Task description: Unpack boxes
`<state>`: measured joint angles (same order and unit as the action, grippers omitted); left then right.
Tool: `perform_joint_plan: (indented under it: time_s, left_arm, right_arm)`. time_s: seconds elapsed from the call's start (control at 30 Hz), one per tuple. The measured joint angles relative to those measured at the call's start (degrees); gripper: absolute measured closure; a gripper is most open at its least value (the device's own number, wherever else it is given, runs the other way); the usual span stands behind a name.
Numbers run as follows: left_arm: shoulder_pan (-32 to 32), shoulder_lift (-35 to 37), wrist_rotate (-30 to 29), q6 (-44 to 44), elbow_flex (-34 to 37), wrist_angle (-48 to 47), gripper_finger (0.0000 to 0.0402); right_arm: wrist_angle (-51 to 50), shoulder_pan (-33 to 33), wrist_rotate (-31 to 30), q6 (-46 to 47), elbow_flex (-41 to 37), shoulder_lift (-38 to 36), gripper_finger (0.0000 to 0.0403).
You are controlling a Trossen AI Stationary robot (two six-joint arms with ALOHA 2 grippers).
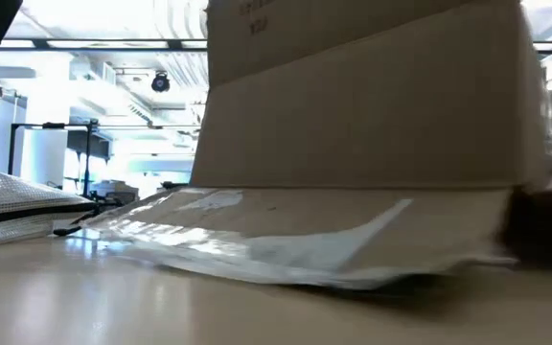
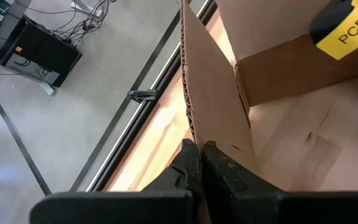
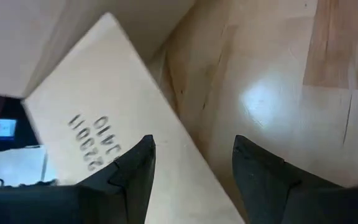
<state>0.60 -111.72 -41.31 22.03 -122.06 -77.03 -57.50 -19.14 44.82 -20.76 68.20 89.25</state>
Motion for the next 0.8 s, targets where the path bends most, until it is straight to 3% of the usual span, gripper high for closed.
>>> perform_joint_plan:
  time_s: [0.4,0.8]
  left_arm:
    - [0.0,0.0,0.1,-0.9,0.1,-0.1,0.0401]
    - [0.0,0.3,-0.4,-1.9,0.1,-0.1,0.0401]
  right_arm:
    - [-2.3,0.8,1.7,0.4,0.0,0.9,0.0139]
    - [-2.4,1.0,-3.7,-1.1,2.6,0.0,0.0136]
